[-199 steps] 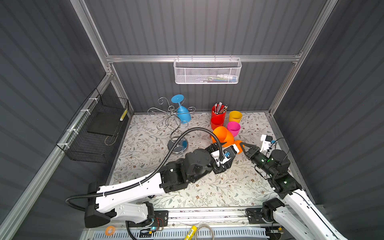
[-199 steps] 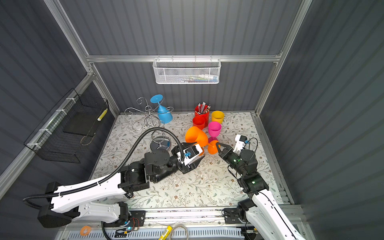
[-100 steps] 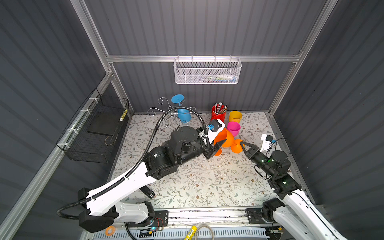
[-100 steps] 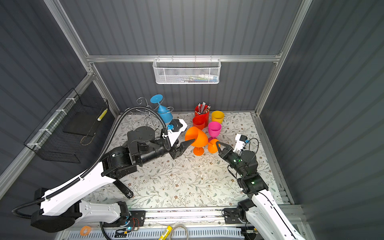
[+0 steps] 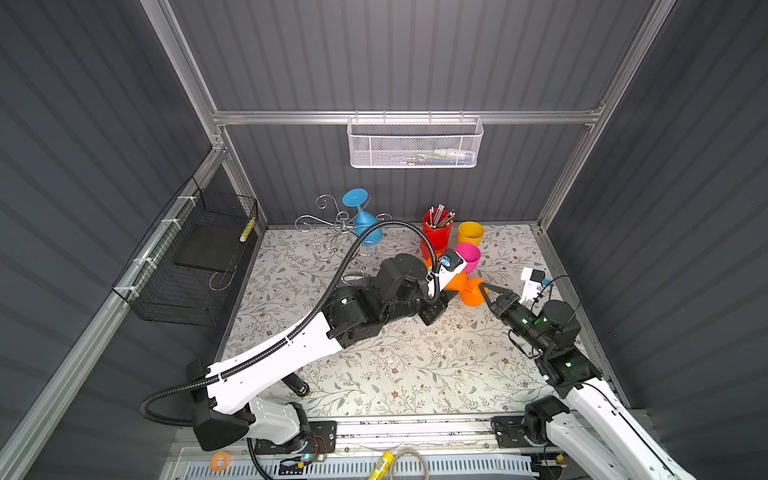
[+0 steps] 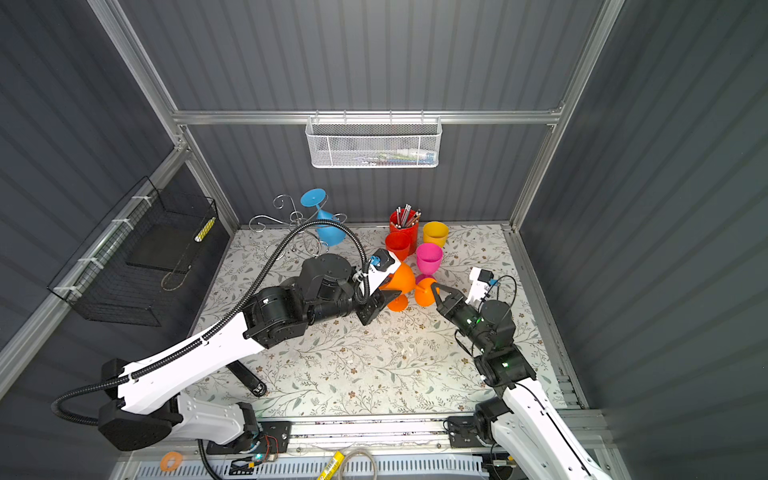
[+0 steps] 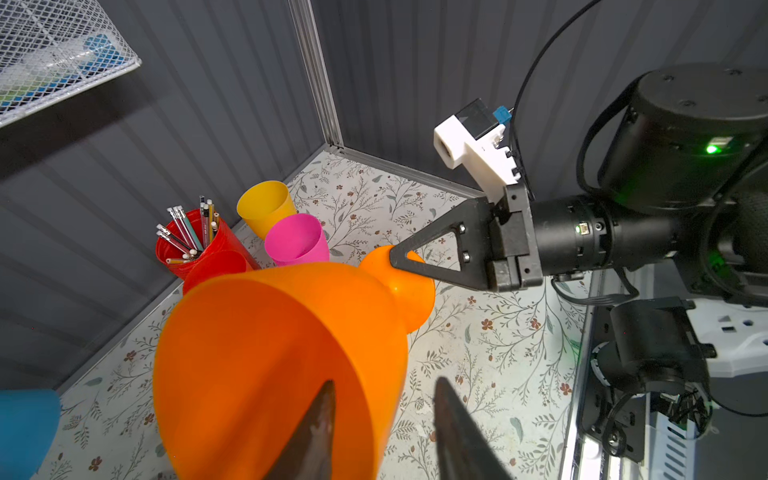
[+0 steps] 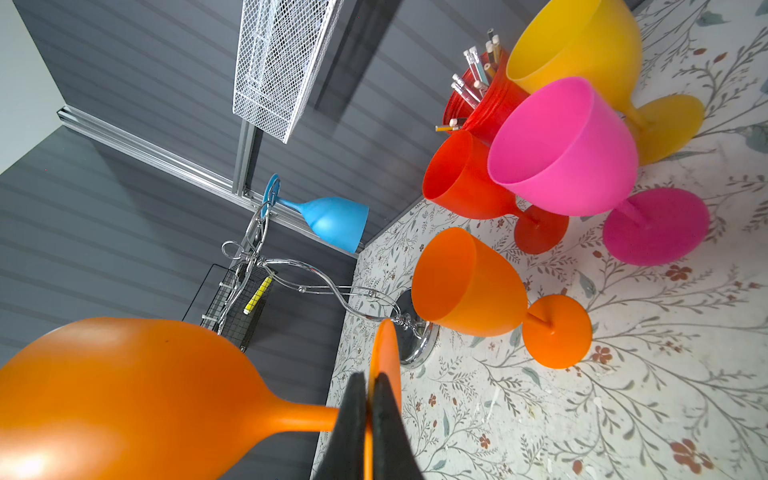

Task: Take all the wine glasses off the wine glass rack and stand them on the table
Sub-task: 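Lower the orange glass with the left gripper beside the other orange glass, then set the orange glass upright on the table with the left gripper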

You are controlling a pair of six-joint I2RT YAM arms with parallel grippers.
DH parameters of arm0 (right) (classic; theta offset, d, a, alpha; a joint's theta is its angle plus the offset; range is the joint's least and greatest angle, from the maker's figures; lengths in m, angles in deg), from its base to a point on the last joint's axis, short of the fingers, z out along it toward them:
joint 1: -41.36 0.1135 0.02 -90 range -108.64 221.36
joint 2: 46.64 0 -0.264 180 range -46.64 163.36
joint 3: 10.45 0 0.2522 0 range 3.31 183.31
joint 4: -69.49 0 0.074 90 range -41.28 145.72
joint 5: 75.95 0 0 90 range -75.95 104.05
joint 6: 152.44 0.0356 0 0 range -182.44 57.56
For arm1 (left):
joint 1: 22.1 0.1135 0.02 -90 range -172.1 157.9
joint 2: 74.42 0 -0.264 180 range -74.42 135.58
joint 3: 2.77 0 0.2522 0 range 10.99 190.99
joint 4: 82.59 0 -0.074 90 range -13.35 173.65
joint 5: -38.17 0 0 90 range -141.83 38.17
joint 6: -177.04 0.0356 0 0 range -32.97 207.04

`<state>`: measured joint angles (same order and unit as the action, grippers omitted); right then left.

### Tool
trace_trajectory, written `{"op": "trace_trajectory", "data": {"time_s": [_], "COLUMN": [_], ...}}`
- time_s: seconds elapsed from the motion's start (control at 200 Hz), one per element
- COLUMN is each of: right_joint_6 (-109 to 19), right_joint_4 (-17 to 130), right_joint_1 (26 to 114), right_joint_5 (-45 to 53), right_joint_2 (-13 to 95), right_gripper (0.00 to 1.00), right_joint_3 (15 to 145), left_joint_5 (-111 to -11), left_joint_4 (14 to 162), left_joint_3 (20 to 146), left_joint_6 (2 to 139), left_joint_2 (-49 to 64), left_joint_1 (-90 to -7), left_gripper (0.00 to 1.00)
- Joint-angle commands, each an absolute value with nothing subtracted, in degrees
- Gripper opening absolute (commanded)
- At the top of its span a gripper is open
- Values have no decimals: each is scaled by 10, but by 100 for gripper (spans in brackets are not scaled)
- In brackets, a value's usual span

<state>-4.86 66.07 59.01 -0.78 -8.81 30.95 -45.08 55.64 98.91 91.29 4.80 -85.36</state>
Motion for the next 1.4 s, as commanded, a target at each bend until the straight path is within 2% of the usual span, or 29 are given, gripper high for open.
{"op": "trace_trajectory", "data": {"time_s": [0.0, 0.175, 0.3, 0.385, 0.47, 0.57, 0.825, 1.066, 1.396], "right_joint_6": [-55, -58, -64, -67, -73, -86, -117, -136, -144], "right_joint_4": [685, 687, 686, 688, 691, 684, 668, 660, 654], "right_joint_1": [588, 589, 589, 590, 589, 589, 588, 588, 588], "right_joint_5": [-12, -15, -14, -14, -12, -5, 16, 26, 23], "right_joint_2": [-92, -87, -83, -78, -71, -64, -66, -63, -62], "right_gripper": [0, 0, 0, 15, 36, 53, 73, 81, 83], "right_joint_3": [312, 313, 315, 317, 320, 330, 343, 348, 350], "left_joint_5": [-464, -467, -466, -465, -459, -454, -438, -390, -360], "left_joint_4": [552, 550, 543, 535, 521, 502, 429, 316, 250], "left_joint_3": [1012, 1016, 1021, 1025, 1030, 1030, 1036, 1059, 1062], "left_joint_6": [906, 904, 902, 900, 898, 888, 852, 813, 793], "left_joint_2": [49, 49, 46, 43, 39, 23, -33, -16, 73], "left_joint_1": [-849, -849, -849, -849, -849, -849, -849, -849, -849], "left_gripper": [26, 0, 0, 0, 0, 0, 0, 0, 0]}}
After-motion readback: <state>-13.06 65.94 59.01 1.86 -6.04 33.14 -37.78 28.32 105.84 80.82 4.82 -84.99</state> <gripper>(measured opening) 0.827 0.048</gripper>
